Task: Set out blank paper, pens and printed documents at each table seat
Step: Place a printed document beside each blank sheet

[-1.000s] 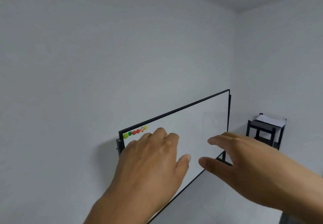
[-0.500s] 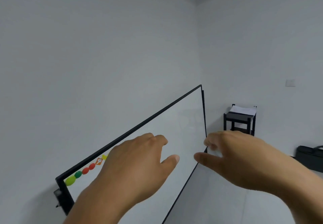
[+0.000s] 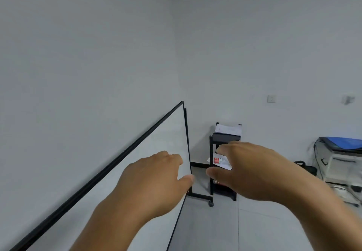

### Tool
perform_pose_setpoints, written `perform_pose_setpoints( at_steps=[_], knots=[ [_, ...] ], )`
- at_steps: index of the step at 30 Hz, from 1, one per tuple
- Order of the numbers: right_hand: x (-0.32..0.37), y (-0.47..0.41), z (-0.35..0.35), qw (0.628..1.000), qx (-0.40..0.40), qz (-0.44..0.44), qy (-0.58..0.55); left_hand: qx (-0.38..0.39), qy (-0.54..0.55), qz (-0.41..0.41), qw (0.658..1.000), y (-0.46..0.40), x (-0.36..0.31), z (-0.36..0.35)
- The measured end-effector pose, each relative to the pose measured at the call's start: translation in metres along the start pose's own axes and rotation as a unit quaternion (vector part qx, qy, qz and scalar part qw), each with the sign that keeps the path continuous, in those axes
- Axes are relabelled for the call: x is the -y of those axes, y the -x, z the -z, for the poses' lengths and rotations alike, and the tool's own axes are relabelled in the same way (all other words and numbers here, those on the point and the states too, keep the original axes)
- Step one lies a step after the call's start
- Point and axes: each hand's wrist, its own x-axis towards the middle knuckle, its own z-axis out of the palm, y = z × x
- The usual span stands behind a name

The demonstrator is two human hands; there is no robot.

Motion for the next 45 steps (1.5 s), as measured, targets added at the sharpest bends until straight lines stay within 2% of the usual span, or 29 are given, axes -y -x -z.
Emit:
perform_pose_setpoints(
  at_steps=[3,8,15,24,30,38,42,45],
  knots=[
    [-0.006,-0.053,0.000,0.999,0.010,-0.040,0.014,0.021,0.022,-0.031,0.999,-0.067,0.017,-0.013],
    [-0.027,-0.125,0.011,0.995,0.000,-0.094,0.033,0.009,0.036,-0.083,0.996,-0.173,0.030,-0.010],
    [-0.095,-0.218,0.008,0.988,-0.041,-0.148,0.032,-0.003,0.028,-0.141,0.990,-0.310,0.002,-0.026],
    [-0.237,-0.343,0.007,0.984,-0.052,-0.167,0.046,0.006,0.012,-0.154,0.988,-0.492,-0.077,-0.054],
    [-0.323,-0.411,0.019,0.982,-0.075,-0.164,0.050,-0.017,0.031,-0.170,0.985,-0.588,-0.134,-0.058],
    [-0.440,-0.474,0.016,0.979,-0.018,-0.185,0.079,-0.041,0.037,-0.237,0.970,-0.724,-0.222,-0.101],
    [-0.496,-0.517,0.018,0.971,-0.034,-0.204,0.122,-0.092,0.096,-0.241,0.961,-0.805,-0.268,-0.132],
    [-0.541,-0.560,0.032,0.965,-0.035,-0.220,0.139,-0.089,0.119,-0.269,0.952,-0.872,-0.302,-0.144]
  ],
)
